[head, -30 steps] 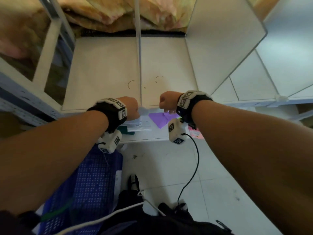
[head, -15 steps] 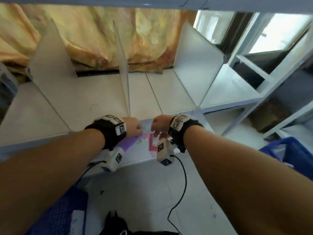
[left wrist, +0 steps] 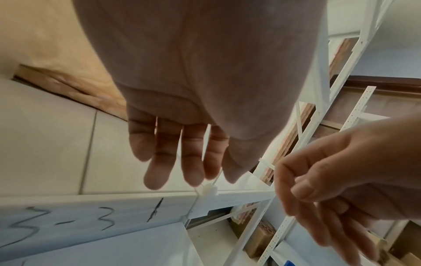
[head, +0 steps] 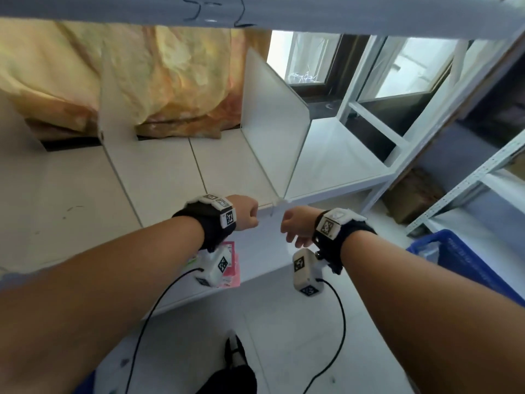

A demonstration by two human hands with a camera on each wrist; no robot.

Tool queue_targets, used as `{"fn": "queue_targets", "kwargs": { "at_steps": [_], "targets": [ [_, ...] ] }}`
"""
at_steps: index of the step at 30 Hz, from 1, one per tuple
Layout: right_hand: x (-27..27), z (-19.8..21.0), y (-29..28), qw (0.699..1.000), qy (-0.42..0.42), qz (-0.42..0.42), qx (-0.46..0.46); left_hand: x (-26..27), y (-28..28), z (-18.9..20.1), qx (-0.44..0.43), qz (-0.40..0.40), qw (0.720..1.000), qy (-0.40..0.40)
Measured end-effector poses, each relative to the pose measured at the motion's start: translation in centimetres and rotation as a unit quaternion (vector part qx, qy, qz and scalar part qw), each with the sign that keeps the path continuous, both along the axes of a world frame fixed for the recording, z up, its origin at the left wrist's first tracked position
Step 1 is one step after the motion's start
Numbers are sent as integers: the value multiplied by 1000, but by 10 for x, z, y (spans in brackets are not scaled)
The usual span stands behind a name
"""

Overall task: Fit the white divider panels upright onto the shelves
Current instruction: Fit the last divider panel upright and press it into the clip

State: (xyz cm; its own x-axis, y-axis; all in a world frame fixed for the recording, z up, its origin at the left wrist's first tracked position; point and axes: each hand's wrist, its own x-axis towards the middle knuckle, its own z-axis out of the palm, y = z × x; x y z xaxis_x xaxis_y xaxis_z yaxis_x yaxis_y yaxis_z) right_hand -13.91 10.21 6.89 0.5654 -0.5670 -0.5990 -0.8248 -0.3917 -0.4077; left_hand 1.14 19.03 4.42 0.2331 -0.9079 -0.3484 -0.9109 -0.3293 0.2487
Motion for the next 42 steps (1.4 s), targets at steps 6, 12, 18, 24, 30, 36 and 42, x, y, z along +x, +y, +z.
{"fn": "queue_targets", "kwargs": {
  "at_steps": [6,12,18,24,30,36,42],
  "targets": [
    [21,5,-73,988,100,79,-90,15,-80,-25,-11,35,999,28],
    [49,-13,-125,976,103,131,-140,25,-121,-47,1,51,998,33],
    [65,-27,-156,966,105,194,-138,32,-139,-59,29,26,999,-7],
    [71,-52,-185,952,95,272,-99,41,-143,-68,58,64,996,-9],
    [74,-80,-207,932,86,351,-33,52,-130,-69,72,161,984,-15],
    [81,-87,-213,900,47,432,-27,71,-106,-68,66,261,963,-20],
    [81,-91,-216,905,18,425,-18,83,-90,-76,80,274,958,-17]
  ]
}}
